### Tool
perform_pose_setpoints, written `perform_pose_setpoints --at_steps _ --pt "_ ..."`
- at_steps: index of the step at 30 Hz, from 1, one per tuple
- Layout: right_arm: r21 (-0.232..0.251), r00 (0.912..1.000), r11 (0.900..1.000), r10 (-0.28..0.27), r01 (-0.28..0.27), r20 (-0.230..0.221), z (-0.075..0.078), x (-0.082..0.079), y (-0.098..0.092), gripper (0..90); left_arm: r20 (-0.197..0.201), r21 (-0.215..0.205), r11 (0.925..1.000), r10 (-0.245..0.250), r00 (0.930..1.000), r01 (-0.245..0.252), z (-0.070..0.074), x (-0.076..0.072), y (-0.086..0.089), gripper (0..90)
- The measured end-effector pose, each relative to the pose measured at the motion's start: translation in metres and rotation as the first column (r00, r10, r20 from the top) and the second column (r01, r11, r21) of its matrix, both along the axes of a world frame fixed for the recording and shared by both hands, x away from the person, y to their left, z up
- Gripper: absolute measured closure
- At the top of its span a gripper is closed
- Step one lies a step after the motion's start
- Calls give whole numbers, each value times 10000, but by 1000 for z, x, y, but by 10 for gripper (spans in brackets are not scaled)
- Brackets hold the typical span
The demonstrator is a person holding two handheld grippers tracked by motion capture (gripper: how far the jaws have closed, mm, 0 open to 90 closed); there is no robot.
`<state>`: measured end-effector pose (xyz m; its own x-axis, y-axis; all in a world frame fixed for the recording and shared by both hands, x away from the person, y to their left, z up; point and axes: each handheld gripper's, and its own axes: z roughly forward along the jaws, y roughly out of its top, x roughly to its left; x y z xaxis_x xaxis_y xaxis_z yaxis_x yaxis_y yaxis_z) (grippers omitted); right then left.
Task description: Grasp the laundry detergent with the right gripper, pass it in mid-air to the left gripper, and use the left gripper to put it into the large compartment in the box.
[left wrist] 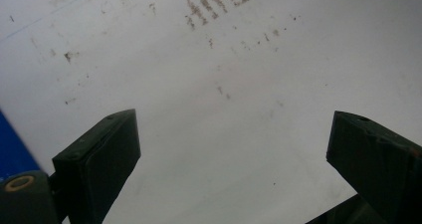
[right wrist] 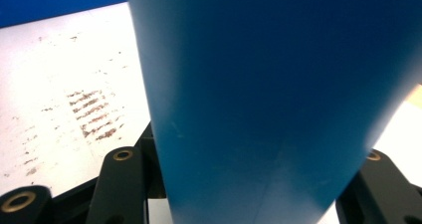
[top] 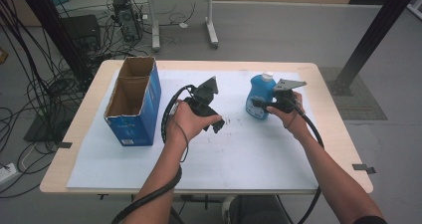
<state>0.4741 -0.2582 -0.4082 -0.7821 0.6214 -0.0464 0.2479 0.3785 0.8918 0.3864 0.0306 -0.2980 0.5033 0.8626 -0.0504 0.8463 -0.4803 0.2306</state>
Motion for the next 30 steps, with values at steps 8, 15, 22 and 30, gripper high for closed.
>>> perform_pose_setpoints --at_steps 8,15,22,30 --pt "-93 9998 9999 143 -144 -131 17 1 -2 444 46 217 9983 -533 9986 532 19 3 3 72" --pt "-55 9989 9995 302 -304 -354 43 3 -1 444 46 412 9928 -1125 9936 1122 46 9 14 70" --pt "-29 9944 9959 906 -909 -547 66 -1 7 443 -54 756 9780 -1945 9809 1944 72 16 27 70" --pt "-60 9861 9891 1463 -1472 -785 80 -5 24 443 -52 1267 9534 -2754 9613 2738 101 21 43 72"
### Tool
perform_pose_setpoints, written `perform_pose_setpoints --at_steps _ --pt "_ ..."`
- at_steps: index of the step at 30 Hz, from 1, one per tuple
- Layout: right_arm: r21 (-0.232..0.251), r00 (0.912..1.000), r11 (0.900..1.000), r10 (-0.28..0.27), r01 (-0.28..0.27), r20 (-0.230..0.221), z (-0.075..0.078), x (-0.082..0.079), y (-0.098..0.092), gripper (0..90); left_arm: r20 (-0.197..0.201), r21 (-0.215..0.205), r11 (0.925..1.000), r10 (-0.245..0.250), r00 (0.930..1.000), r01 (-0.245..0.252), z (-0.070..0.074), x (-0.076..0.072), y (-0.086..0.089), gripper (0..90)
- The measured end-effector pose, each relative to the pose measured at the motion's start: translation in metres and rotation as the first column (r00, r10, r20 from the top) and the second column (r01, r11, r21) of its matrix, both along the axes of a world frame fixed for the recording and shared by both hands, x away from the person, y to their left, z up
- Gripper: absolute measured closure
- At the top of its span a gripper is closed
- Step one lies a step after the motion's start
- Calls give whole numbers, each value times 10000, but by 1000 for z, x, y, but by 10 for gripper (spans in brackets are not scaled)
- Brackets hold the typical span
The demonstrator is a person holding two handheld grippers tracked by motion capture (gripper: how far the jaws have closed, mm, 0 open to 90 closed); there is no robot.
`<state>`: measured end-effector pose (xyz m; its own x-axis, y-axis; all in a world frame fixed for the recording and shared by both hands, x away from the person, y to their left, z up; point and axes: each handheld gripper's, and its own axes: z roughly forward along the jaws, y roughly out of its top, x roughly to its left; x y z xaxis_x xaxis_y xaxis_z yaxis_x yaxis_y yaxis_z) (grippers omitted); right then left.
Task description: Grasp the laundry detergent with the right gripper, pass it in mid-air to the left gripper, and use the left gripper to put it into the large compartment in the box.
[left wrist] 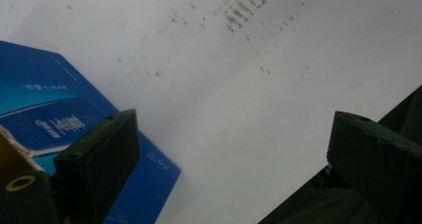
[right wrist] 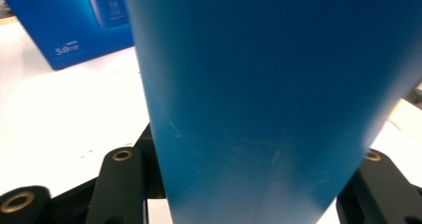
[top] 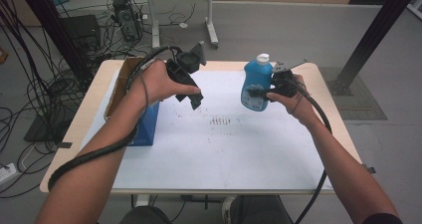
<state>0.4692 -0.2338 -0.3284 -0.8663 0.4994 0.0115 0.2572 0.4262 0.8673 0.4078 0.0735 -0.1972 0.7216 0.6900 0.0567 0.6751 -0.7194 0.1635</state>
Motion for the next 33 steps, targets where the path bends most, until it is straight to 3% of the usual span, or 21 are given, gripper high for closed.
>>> perform_pose_setpoints --at_steps 5,10,14,16,19,21,23,24,27,32,33 --pt "259 9988 9987 454 -450 -157 8 -3 14 443 229 340 9978 -583 9980 575 16 4 5 70" --pt "299 9959 9957 886 -881 -169 14 -6 27 443 140 632 9914 -1154 9932 1143 27 6 4 69" --pt "273 9916 9914 1285 -1280 -172 18 -7 38 443 330 846 9800 -1834 9825 1801 43 8 2 67" --pt "303 9888 9886 1482 -1475 -199 20 -8 43 442 328 866 9782 -1919 9809 1885 45 8 1 69" --pt "315 9854 9853 1689 -1682 -213 22 -9 48 443 280 1065 9673 -2342 9718 2301 52 8 1 66" --pt "239 9786 9787 2046 -2041 -216 23 -10 58 442 143 1327 9589 -2550 9668 2509 56 9 1 60" --pt "189 9760 9762 2165 -2160 -246 24 -12 61 442 91 1328 9572 -2605 9654 2571 58 10 1 62" --pt "75 9698 9701 2427 -2426 -229 24 -13 68 442 78 1352 9557 -2648 9643 2614 59 10 1 61" --pt "6 9627 9630 2696 -2696 -252 25 -16 75 442 54 1481 9458 -2929 9561 2889 62 11 1 62" --pt "-119 9467 9468 3213 -3216 -247 26 -22 92 442 43 1221 9350 -3360 9419 3330 67 11 -3 62" --pt "-125 9432 9433 3312 -3316 -267 26 -22 95 442 29 1225 9289 -3526 9358 3496 68 11 -4 63"
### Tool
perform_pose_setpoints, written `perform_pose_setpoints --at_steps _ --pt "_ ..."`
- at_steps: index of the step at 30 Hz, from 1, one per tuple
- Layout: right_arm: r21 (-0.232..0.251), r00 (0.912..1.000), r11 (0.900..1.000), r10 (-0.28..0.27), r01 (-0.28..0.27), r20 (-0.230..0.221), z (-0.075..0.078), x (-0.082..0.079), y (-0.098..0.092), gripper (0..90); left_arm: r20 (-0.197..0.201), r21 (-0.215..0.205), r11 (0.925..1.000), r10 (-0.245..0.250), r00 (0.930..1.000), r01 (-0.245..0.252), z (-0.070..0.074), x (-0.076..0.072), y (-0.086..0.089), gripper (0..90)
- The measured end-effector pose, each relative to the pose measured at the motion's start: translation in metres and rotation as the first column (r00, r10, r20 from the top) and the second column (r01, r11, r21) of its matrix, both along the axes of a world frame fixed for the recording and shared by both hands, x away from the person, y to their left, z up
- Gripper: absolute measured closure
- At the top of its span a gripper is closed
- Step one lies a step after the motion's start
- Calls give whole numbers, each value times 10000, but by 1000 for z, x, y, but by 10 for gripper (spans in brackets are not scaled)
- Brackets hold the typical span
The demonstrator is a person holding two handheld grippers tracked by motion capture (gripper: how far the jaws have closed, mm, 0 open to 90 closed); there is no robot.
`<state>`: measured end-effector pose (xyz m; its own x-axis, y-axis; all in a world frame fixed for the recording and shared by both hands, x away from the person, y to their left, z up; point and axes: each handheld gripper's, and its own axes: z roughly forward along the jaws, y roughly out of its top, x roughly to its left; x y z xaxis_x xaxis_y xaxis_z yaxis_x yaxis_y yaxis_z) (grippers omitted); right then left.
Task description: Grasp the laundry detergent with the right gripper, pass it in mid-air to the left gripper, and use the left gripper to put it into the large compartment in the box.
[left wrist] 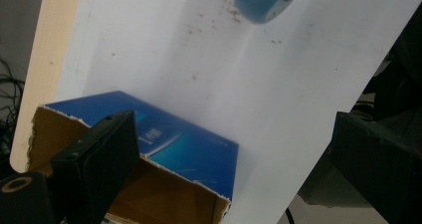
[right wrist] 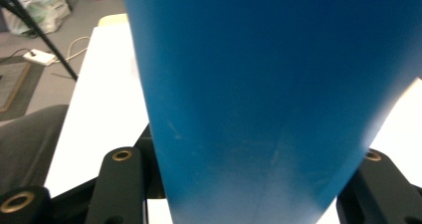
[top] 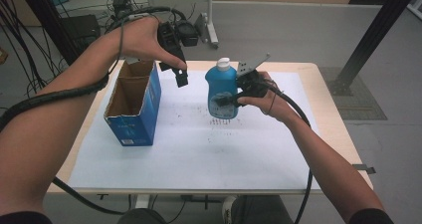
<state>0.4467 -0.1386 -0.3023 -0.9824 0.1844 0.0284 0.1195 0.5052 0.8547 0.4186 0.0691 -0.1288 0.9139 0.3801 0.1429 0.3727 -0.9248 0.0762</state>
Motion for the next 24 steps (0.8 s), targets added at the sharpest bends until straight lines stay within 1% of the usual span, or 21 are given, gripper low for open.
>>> perform_pose_setpoints --at_steps 2,6,7,10,13,16,20,22,24 --pt "7 9999 9999 155 -155 4 0 -1 5 442 -92 10 9998 -205 9997 205 1 -1 -4 62" --pt "162 9984 9983 564 -564 -35 0 -4 18 442 -82 140 9983 -568 9984 569 4 -3 -10 62" --pt "162 9984 9983 564 -564 -35 0 -4 18 442 -107 132 9981 -598 9982 600 5 -4 -11 62" --pt "217 9970 9968 773 -773 19 0 -6 24 442 -238 312 9962 -804 9965 812 8 -4 -15 63" --pt "201 9949 9947 1010 -1010 48 0 -10 31 442 -235 265 9957 -885 9958 891 10 -6 -17 62" --pt "194 9919 9918 1263 -1265 110 1 -15 39 442 -296 336 9943 -1000 9945 1010 11 -8 -20 63" --pt "275 9891 9888 1463 -1467 163 2 -17 45 442 -411 421 9923 -1148 9925 1165 9 -10 -23 62" --pt "333 9860 9855 1660 -1665 175 4 -20 51 442 -503 425 9908 -1260 9908 1281 8 -11 -24 62" --pt "372 9851 9845 1709 -1716 195 4 -20 52 442 -529 455 9898 -1326 9898 1350 7 -12 -25 63"
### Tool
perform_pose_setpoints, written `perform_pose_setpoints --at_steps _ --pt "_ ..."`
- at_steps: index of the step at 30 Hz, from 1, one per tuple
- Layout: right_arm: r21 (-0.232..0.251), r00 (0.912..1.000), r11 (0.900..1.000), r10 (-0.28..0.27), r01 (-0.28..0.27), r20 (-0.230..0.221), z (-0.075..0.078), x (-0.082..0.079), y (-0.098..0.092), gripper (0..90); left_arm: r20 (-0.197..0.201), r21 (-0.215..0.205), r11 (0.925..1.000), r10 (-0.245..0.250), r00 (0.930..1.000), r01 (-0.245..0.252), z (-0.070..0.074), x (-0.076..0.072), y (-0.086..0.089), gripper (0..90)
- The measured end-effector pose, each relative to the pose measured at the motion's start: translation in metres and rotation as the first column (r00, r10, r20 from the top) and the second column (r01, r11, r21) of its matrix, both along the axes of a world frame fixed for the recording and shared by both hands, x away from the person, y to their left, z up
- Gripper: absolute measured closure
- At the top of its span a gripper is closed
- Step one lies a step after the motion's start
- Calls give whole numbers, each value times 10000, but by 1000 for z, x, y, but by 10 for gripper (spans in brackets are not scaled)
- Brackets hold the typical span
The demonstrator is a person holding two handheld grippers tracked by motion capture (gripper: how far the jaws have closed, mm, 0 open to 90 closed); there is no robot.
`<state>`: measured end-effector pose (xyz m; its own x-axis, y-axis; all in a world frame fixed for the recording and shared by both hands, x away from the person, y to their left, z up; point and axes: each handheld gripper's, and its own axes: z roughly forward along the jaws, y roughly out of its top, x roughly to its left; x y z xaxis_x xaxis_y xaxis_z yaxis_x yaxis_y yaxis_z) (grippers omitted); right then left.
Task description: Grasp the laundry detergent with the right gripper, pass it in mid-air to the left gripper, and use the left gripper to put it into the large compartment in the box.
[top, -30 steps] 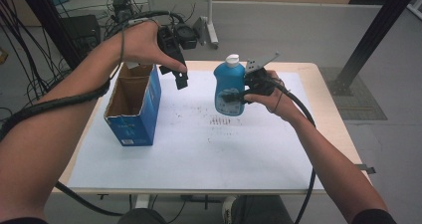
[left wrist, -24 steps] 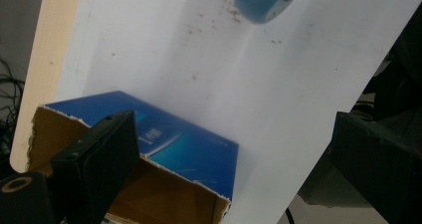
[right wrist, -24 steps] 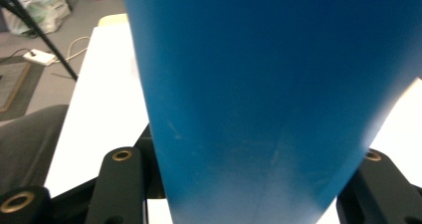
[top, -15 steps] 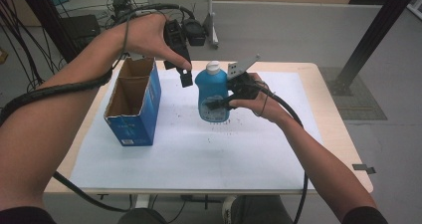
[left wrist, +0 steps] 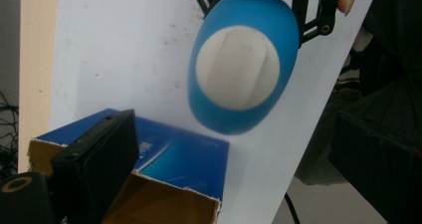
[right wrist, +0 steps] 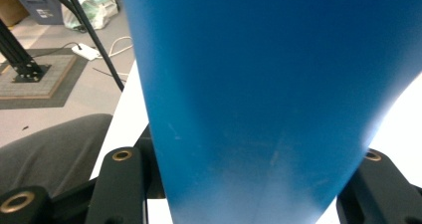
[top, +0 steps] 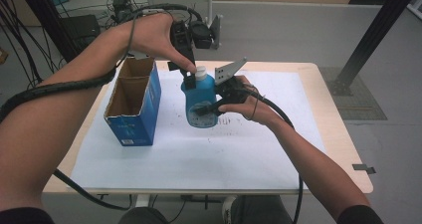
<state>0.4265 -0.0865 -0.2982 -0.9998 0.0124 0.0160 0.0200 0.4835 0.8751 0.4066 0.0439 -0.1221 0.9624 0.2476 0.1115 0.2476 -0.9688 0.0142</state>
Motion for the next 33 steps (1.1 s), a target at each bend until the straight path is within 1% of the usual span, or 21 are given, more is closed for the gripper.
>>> perform_pose_setpoints --at_steps 1,6,10,14,16,20,21,33 --pt "62 10000 9999 85 -85 28 1 -1 2 442 -114 -18 10000 -74 9999 74 -2 -1 -1 63" --pt "121 9997 9997 198 -200 107 3 -3 6 442 -172 104 9998 -142 9998 144 -5 -1 -2 62" --pt "158 9995 9994 298 -300 128 4 -5 8 442 -217 39 9998 -191 9996 192 -6 -1 -3 61" --pt "225 9988 9987 451 -455 190 7 -6 9 442 -408 27 9995 -303 9987 304 -9 -1 -6 63" --pt "340 9984 9981 504 -513 246 9 -7 9 442 -489 12 9993 -384 9981 385 -12 -1 -8 64" --pt "412 9983 9977 537 -547 232 12 -9 9 442 -556 -33 9989 -465 9974 464 -15 -1 -9 63" --pt "491 9981 9972 554 -567 262 13 -9 9 442 -569 -53 9988 -490 9972 487 -16 -1 -10 62" --pt "655 9976 9958 612 -633 335 17 -11 11 442 -670 -99 9981 -614 9959 608 -18 -2 -12 62"
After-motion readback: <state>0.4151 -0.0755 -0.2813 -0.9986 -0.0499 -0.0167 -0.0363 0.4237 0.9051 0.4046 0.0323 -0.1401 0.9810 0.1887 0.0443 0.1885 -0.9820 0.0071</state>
